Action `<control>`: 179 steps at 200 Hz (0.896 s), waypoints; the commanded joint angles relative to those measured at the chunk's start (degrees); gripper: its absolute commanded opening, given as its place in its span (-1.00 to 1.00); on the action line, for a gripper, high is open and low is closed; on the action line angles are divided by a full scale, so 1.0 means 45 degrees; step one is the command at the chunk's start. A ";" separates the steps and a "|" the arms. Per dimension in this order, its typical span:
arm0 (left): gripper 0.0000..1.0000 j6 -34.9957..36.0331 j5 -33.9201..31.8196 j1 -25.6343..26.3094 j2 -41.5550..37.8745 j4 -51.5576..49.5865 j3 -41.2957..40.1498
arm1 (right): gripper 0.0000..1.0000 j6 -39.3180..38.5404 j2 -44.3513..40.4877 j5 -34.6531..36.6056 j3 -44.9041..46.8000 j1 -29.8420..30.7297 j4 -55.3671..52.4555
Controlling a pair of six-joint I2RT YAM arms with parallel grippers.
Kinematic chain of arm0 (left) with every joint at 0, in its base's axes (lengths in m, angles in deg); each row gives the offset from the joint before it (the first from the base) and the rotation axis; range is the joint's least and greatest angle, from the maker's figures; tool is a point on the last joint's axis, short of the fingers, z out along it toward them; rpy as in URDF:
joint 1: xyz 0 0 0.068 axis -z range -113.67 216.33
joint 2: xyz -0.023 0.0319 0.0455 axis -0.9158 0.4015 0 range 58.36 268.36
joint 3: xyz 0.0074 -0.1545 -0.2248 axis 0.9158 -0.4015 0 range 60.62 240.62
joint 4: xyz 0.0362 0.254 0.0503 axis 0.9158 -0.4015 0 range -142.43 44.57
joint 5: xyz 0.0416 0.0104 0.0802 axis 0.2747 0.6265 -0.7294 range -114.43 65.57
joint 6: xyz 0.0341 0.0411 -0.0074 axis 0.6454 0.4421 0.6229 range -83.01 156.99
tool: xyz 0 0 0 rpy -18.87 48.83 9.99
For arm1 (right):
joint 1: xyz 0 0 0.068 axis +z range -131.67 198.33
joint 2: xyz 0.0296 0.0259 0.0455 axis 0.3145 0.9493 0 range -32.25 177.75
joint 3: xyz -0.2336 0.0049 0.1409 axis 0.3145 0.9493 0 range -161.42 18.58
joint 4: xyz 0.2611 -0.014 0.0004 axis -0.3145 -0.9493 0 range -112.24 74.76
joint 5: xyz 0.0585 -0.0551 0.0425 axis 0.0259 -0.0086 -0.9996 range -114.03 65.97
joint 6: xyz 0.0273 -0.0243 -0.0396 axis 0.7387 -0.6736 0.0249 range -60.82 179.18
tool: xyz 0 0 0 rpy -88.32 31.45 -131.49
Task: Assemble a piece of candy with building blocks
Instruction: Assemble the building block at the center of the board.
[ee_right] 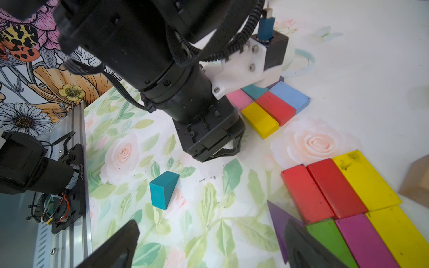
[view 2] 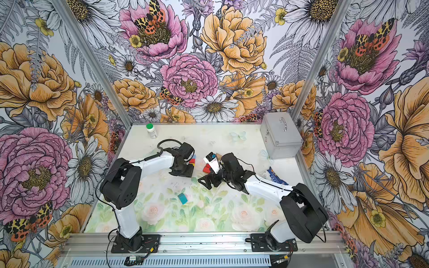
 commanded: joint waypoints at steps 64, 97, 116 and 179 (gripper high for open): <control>0.22 0.0241 -0.0133 -0.0266 0.0108 0.0178 0.0399 | 0.96 -0.0152 -0.0202 -0.0127 0.0037 -0.0090 0.0279; 0.23 0.0297 -0.0031 -0.0294 0.0056 0.0153 0.0482 | 0.96 -0.0137 -0.0183 -0.0137 0.0039 -0.0090 0.0283; 0.23 0.0255 0.0157 -0.0279 -0.0387 0.0138 0.0176 | 0.96 -0.0094 -0.0279 -0.0073 0.0072 -0.0090 0.0280; 0.54 -0.0069 0.1332 -0.0479 -0.4386 -0.0054 -0.2472 | 0.96 0.0642 -0.1339 0.1018 0.0601 0.0031 -0.1199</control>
